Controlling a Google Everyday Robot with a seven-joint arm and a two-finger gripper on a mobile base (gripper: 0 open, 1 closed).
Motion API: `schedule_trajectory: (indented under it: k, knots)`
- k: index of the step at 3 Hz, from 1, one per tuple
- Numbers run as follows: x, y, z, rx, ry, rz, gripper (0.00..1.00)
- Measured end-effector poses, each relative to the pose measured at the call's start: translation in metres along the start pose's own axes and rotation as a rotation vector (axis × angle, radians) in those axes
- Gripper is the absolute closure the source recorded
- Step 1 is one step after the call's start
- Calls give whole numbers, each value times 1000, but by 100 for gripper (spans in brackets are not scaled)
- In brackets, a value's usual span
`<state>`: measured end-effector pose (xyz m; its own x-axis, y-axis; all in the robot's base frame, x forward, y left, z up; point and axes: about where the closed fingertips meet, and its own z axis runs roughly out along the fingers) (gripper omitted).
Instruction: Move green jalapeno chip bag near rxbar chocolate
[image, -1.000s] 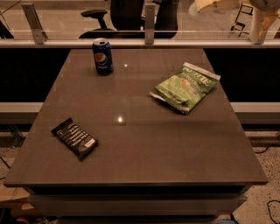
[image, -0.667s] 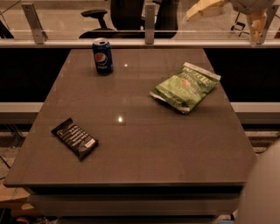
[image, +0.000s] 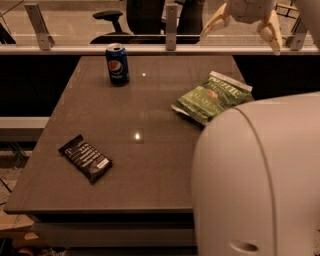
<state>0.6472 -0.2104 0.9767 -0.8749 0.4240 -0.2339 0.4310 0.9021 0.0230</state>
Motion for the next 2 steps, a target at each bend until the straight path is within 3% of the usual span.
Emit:
schedule_trajectory:
  k: [1, 2]
  knots:
    - [-4, 8, 13, 86, -8, 65, 0]
    - [10, -1, 21, 92, 42, 128, 0]
